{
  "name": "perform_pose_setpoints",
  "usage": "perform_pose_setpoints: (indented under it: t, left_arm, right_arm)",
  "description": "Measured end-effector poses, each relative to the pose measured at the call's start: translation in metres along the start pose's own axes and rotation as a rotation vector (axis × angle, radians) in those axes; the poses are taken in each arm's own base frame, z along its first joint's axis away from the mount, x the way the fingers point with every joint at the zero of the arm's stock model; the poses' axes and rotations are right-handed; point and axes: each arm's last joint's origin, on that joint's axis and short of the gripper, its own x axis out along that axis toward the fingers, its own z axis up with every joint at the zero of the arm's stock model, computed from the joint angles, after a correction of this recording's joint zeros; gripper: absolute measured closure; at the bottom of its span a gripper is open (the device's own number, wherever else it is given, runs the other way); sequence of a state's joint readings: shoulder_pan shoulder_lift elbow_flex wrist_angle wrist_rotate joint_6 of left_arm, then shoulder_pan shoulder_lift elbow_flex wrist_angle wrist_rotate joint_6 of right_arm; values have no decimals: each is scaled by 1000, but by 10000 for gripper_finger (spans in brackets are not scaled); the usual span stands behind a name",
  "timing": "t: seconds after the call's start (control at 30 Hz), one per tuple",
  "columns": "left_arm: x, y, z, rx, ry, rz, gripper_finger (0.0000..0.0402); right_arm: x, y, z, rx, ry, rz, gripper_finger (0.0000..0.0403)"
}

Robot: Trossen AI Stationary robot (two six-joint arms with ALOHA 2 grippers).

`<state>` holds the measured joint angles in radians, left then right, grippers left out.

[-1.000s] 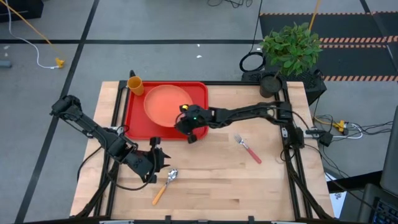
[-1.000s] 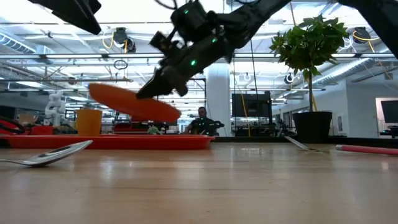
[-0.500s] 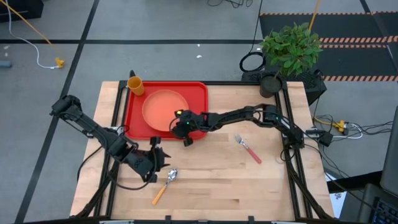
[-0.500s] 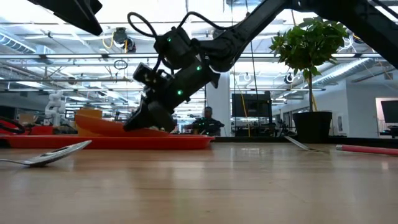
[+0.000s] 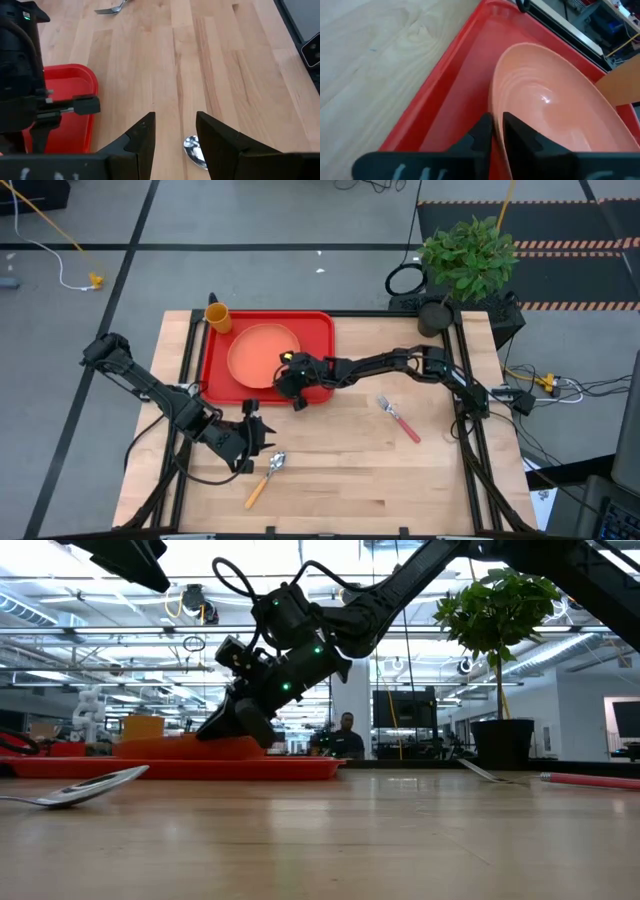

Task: Pick and place plate/cup/fork/spoon on tray
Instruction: Put the orange plate on the red serving tray, then put the pink fork on the red serving tray to right of the orange plate

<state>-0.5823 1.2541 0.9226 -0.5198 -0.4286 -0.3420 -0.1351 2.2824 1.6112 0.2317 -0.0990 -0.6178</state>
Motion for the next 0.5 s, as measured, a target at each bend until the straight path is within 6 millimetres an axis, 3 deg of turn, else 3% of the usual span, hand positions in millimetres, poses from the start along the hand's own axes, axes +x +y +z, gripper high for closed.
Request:
perform_pose_setpoints:
  t: [0.27, 0.5]
  left_arm:
    - [0, 0, 0, 1, 0, 0, 257]
    - [0, 0, 0, 35, -1, 0, 257]
  right_arm:
    - [-6, -7, 2, 62, 10, 5, 323]
    - [-43, -16, 24, 246, 107, 60, 293]
